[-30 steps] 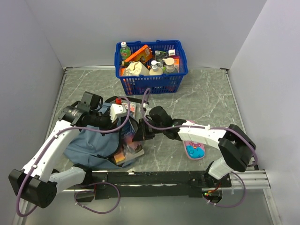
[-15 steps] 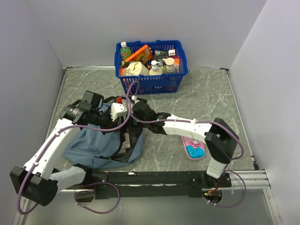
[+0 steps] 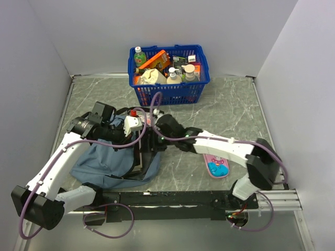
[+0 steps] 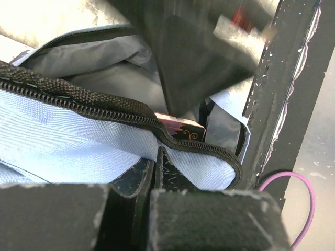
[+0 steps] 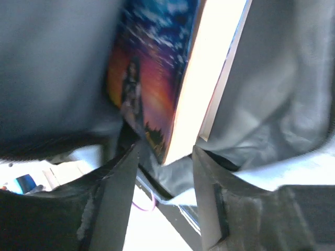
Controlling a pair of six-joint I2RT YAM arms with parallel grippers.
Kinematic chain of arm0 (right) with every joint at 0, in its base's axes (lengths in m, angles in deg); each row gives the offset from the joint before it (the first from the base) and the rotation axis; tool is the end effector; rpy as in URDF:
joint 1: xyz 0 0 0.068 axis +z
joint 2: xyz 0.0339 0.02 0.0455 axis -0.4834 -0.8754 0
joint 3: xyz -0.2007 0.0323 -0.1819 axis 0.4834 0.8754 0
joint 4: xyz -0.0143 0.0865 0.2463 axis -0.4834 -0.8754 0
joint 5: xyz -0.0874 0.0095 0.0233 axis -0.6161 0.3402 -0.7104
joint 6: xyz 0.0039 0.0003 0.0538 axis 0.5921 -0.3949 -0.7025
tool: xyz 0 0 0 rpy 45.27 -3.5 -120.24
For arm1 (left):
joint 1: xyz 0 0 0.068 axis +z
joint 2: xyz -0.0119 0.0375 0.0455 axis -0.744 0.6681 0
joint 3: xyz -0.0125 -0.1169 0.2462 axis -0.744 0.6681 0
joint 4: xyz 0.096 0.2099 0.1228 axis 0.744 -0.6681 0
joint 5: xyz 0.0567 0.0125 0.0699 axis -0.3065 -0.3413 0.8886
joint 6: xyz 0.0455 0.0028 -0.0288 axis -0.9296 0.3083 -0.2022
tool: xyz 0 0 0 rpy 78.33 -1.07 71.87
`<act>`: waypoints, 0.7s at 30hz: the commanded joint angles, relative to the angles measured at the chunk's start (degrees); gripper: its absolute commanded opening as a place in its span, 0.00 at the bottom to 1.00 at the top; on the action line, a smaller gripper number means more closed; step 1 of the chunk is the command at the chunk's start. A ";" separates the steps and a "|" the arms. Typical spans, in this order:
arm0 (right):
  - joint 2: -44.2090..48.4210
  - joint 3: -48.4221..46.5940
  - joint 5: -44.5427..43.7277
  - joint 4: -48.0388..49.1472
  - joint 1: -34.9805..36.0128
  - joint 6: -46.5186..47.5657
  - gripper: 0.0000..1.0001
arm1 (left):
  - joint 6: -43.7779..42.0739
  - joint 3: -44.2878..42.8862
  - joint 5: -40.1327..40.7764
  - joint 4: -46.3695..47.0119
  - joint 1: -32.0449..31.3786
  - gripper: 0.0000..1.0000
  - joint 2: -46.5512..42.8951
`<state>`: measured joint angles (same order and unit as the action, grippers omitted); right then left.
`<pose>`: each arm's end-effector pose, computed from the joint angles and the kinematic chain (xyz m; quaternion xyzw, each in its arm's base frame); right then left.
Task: Pack the student bag
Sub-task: Place the book in the student bag.
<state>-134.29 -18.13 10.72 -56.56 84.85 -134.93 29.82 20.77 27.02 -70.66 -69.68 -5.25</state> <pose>0.1913 0.2987 0.2516 -0.1277 0.8823 0.4115 0.1893 0.1786 -0.0936 0.3216 0.5173 0.7583 -0.2689 0.2917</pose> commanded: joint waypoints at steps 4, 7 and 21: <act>3.56 -0.18 -6.91 2.59 -3.30 4.90 0.21 | -1.30 -0.10 -2.91 -0.25 -0.28 0.01 -0.93; -3.29 -5.35 -7.27 1.02 -3.38 5.70 0.00 | -1.57 -0.89 -3.00 -1.31 -0.28 0.01 -0.66; -15.62 -15.60 -0.17 7.30 3.02 5.70 0.00 | -4.11 -2.66 -1.77 -5.70 -0.28 0.01 -2.24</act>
<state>-152.39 -32.80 4.27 -58.70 83.59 -129.09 27.81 20.59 27.00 -73.98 -69.62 -5.73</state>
